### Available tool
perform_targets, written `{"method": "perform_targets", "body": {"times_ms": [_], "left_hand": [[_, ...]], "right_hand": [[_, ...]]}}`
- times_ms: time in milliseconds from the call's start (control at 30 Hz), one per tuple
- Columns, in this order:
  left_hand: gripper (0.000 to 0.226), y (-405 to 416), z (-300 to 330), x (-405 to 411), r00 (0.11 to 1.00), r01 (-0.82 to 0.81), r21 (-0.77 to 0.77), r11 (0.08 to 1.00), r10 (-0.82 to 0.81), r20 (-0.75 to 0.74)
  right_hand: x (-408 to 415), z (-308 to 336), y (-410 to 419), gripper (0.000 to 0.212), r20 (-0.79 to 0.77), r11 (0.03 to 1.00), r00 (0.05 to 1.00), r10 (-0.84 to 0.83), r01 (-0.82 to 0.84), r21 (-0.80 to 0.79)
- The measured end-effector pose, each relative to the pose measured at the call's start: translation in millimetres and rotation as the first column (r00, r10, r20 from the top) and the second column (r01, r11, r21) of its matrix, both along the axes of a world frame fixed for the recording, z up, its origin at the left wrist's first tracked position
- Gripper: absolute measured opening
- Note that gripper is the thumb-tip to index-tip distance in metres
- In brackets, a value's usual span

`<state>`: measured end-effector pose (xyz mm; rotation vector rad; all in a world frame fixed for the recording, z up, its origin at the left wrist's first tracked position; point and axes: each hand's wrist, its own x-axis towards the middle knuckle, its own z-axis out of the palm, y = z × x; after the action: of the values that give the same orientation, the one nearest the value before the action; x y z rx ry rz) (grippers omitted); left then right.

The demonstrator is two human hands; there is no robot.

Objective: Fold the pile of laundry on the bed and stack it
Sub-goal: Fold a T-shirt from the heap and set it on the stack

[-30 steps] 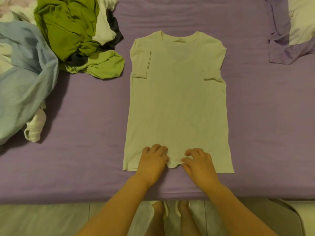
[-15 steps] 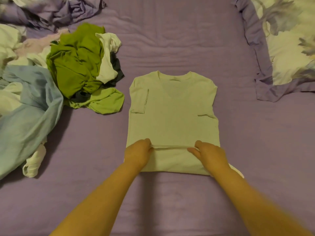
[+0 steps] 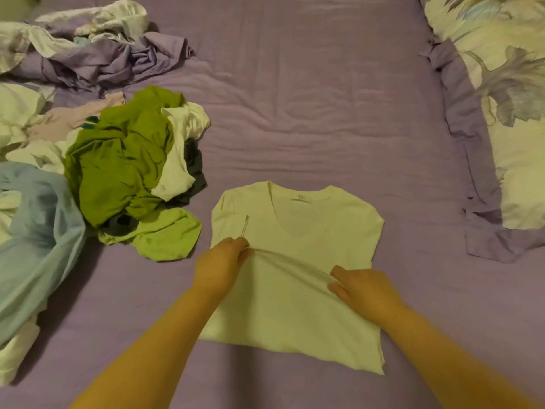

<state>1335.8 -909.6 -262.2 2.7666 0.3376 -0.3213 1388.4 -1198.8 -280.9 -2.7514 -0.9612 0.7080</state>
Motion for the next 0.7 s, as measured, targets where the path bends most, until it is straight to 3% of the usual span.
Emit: {"method": "perform_targets", "body": {"times_ms": [167, 300, 500, 700], "left_hand": [[0.031, 15.4, 0.4, 21.9, 0.990, 0.143, 0.110, 0.984, -0.139, -0.038], [0.030, 22.5, 6.7, 70.5, 0.995, 0.100, 0.095, 0.990, -0.102, 0.013], [0.040, 26.6, -3.4, 140.7, 0.986, 0.167, 0.185, 0.968, -0.160, -0.053], [0.045, 33.3, -37.3, 162.0, 0.984, 0.154, 0.284, 0.946, -0.121, -0.131]], "right_hand": [[22.4, 2.9, 0.5, 0.037, 0.158, 0.982, 0.969, -0.190, 0.185, 0.050], [70.0, 15.8, 18.9, 0.038, 0.162, 0.941, 0.928, -0.335, 0.322, 0.102], [133.8, 7.9, 33.4, 0.038, 0.364, 0.947, 0.903, -0.228, 0.292, -0.132], [146.1, -16.9, 32.3, 0.028, 0.344, 0.943, 0.929, -0.135, 0.227, -0.244]]}}
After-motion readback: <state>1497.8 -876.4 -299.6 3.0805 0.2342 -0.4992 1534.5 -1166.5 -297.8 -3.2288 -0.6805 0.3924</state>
